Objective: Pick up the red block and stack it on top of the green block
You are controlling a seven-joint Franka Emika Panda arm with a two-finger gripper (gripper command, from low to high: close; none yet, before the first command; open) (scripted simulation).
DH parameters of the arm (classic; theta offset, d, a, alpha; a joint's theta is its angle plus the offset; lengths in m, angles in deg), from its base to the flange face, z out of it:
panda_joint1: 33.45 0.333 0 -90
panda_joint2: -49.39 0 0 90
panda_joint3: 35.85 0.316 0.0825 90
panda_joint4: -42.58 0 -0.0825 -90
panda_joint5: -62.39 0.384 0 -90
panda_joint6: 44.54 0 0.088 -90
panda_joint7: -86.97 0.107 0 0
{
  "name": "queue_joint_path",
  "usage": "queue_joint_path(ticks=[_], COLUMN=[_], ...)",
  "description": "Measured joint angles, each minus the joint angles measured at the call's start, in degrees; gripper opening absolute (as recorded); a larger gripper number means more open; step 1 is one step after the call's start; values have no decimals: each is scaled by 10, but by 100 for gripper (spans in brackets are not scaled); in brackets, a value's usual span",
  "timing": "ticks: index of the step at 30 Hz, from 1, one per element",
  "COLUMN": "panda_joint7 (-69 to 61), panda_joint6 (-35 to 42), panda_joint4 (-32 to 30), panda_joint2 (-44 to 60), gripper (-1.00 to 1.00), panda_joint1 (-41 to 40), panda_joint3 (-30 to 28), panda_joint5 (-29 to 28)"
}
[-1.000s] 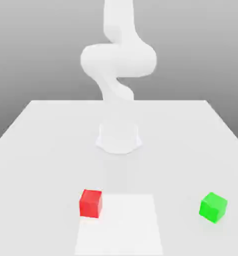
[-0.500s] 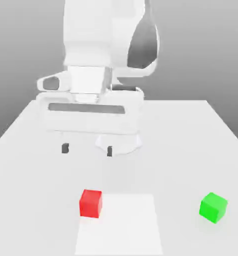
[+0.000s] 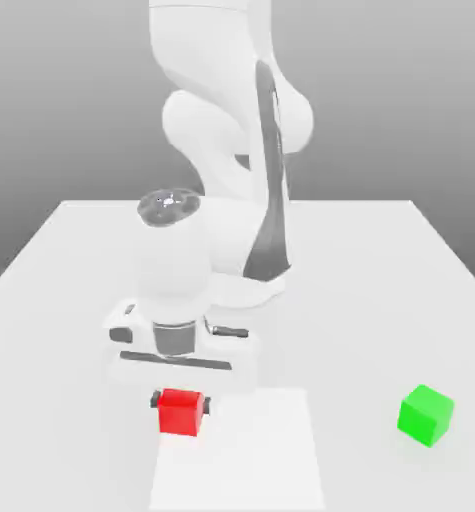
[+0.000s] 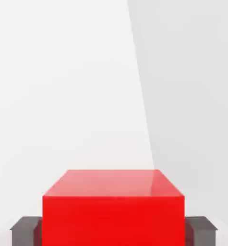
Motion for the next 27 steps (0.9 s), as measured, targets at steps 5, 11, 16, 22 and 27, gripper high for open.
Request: queue_joint_path(ticks=[5, 11, 16, 22, 27], panda_joint7=[8, 46, 98, 168, 278], panda_joint6=[26, 120, 148, 181, 146], panda_joint4=[-5, -9, 14, 46, 112], panda_joint2=[-32, -130, -135, -136, -30], gripper=[-100, -100, -100, -100, -100], panda_joint1=[2, -4, -13, 139, 237], panda_joint3=[-5, 7, 85, 180, 198], panda_joint5=[-12, -44, -45, -41, -121])
